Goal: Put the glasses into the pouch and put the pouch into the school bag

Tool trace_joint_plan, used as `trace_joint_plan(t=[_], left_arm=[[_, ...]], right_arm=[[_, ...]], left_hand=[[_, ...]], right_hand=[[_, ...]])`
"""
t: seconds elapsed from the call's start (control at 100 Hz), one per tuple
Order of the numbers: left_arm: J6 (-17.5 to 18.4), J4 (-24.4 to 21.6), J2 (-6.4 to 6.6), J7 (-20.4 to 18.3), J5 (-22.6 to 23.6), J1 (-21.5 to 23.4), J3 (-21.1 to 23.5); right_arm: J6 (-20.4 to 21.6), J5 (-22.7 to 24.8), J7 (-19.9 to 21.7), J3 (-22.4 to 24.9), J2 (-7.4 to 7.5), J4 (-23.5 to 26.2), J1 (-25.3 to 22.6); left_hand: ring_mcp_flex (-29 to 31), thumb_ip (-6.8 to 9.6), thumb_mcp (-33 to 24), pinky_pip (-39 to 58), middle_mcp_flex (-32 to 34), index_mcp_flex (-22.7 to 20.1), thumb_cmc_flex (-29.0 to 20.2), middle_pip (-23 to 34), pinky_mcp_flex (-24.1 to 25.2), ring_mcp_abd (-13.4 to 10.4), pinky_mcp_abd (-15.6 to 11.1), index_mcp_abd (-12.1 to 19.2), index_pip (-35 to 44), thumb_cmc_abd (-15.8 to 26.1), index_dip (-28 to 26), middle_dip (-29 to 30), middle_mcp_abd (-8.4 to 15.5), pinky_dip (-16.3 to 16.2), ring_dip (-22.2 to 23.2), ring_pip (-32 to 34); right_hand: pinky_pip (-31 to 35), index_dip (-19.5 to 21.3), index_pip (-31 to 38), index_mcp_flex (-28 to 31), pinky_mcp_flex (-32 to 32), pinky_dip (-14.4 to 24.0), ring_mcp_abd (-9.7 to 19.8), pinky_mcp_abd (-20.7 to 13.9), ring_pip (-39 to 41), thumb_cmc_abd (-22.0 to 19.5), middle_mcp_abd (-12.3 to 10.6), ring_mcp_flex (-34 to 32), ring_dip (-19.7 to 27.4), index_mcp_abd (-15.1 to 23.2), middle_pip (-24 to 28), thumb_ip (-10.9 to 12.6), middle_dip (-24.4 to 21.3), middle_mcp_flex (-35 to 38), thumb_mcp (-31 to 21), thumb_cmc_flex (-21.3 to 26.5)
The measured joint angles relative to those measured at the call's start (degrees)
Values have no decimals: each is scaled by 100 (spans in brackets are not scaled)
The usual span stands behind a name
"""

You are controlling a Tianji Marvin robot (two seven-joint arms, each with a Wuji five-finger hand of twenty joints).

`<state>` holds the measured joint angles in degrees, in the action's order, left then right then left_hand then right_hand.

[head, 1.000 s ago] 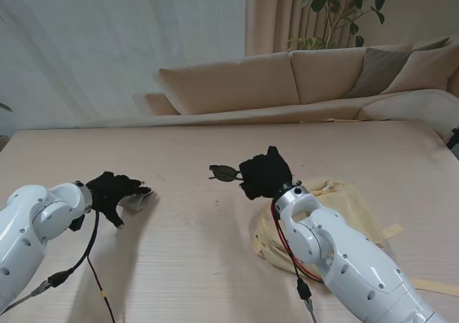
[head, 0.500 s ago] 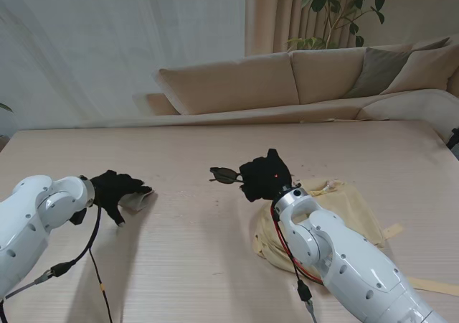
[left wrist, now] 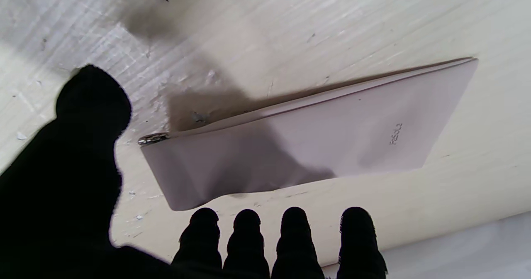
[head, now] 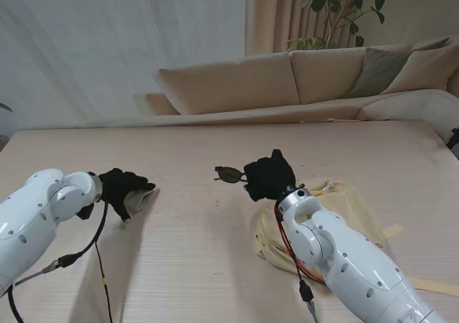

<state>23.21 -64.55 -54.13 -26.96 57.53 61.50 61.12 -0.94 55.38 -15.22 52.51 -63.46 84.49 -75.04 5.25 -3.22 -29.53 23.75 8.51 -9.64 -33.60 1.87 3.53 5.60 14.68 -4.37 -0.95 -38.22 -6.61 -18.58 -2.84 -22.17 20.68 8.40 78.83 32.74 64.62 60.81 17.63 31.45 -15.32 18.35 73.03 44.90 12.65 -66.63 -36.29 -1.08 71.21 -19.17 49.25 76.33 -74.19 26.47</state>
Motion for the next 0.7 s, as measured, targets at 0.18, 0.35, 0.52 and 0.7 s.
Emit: trace_joint_plan(t=[0.18, 0.35, 0.52, 0.7], left_arm=[[-51, 188, 0, 27, -87, -175, -247], [-83, 392, -3, 107, -243, -332, -489], [-105, 447, -11, 123, -281, -378, -544], [-36, 458, -20, 123, -366, -371, -497]], right_arm=[[12, -15, -30, 17, -2, -45, 5], [16, -28, -68, 29, -4, -65, 3], [22, -41, -65, 27, -5, -66, 3], [22, -41, -51, 17, -5, -63, 5]], left_hand=[[0, 0, 0, 0, 0, 0, -1, 0, 1, 0, 7, 0, 4, -20, -350, 0, 0, -2, 2, 0], [0, 0, 0, 0, 0, 0, -2, 11, 1, 1, 7, -54, 7, -20, -499, -36, 0, -3, 6, 0], [0, 0, 0, 0, 0, 0, -5, 93, 1, 1, 7, -54, 149, -21, -857, -401, 37, -3, 64, 64], [0, 0, 0, 0, 0, 66, -6, 94, 1, 1, 8, -56, 130, -21, -923, -466, 57, -3, 65, 64]], right_hand=[[0, 0, 0, 0, -2, 0, 0, 0, 1, 0, 0, 0, -4, 0, 0, 0, 0, 0, 0, 0], [0, 0, 0, 0, -2, 0, 0, 0, 2, 0, 0, 0, -4, 0, 0, 0, 0, 0, 1, 0], [0, 0, 0, 0, -3, 0, 0, 0, 2, 0, 0, 0, -4, 0, 1, 0, 1, 0, 1, 0], [0, 0, 0, 0, -5, 0, 1, 0, 2, 0, 0, 0, -5, 0, 1, 0, 1, 0, 1, 0]])
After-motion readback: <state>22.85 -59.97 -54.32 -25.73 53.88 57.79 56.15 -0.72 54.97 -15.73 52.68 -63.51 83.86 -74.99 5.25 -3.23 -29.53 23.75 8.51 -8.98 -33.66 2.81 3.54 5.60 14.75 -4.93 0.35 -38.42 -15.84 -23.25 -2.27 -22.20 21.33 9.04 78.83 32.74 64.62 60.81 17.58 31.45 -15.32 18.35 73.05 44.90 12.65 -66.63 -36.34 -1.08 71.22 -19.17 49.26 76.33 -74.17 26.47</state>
